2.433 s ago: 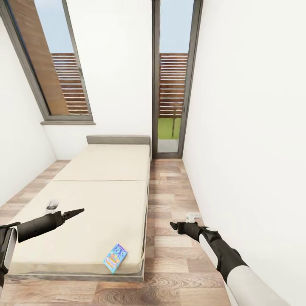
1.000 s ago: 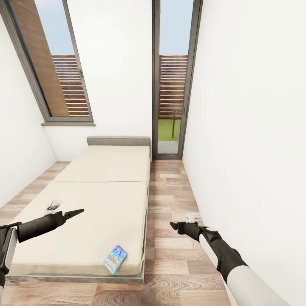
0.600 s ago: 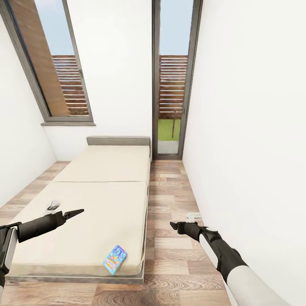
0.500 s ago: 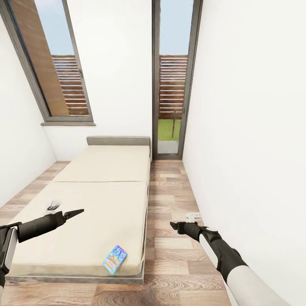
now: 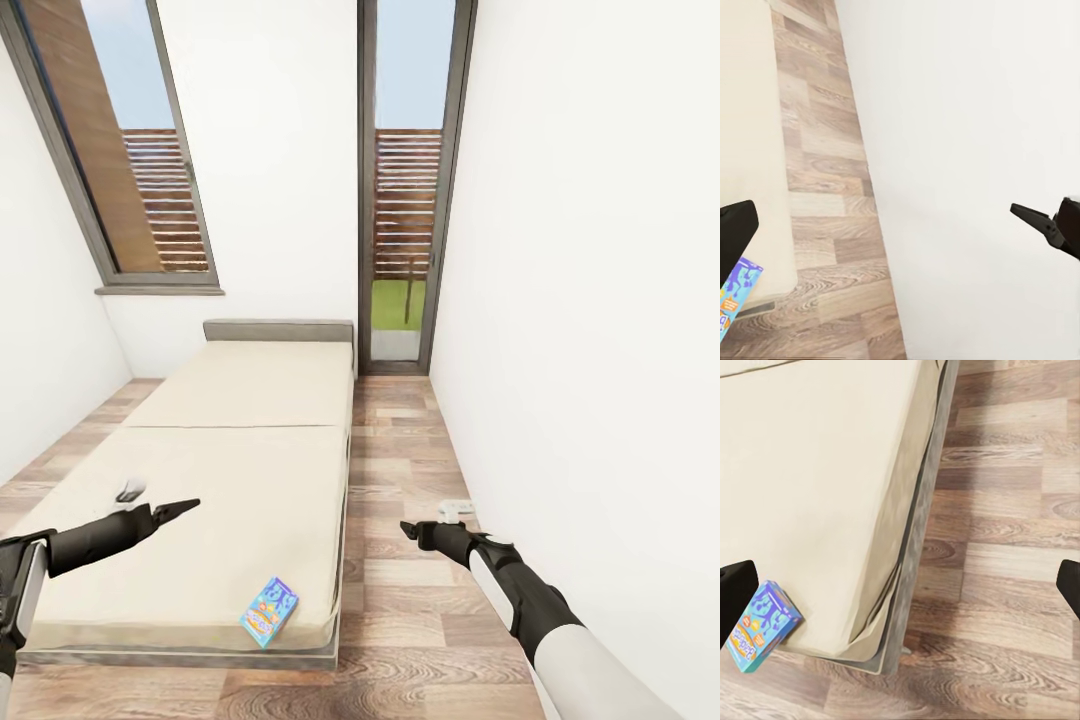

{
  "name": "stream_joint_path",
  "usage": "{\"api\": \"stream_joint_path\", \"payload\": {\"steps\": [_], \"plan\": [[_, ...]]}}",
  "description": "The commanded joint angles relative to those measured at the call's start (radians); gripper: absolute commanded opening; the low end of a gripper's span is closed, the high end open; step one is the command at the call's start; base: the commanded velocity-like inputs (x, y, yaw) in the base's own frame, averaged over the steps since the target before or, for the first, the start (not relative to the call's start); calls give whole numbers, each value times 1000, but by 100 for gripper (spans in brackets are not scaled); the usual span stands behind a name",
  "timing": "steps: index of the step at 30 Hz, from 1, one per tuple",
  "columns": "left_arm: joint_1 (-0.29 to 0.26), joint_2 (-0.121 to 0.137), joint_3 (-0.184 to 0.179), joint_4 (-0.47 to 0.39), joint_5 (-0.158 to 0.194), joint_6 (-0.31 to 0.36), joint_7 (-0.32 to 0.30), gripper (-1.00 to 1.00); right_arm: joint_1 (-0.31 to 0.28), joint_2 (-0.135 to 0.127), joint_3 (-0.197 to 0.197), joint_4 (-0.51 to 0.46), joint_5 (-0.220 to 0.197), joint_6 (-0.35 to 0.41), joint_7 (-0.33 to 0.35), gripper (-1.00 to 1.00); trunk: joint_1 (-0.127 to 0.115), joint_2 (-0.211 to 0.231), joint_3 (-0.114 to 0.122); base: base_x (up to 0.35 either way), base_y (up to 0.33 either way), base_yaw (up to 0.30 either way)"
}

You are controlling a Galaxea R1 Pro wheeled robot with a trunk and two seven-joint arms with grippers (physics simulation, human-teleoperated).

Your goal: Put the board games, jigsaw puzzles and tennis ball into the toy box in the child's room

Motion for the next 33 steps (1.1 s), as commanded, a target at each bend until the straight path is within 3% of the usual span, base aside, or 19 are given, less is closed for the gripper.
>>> {"api": "stream_joint_path", "payload": {"steps": [1, 12, 19, 25, 33], "plan": [[-1, 0, 2, 6, -3, 9, -6, 100, -1, -1, 2, -1, -6, 5, 0, 100, 4, -9, -5, 0, 0, 0], [-3, 0, 2, 35, -4, 5, 7, 100, -1, -1, -16, -4, -7, 6, 0, 100, 46, -86, -39, 0, 0, 0], [-5, 0, 4, 106, -1, -71, 106, 100, -1, -3, -121, -10, -8, 7, 6, 100, 73, -135, -61, 0, 0, 0], [-8, -8, 4, 177, -1, -101, 149, 100, -1, -2, -144, -13, -7, 7, 3, 100, 96, -177, -80, 0, 0, 0], [-9, -13, 9, 343, 1, -209, 235, 100, -1, -1, -149, -14, -6, 7, -1, 100, 127, -233, -105, 0, 0, 0]]}}
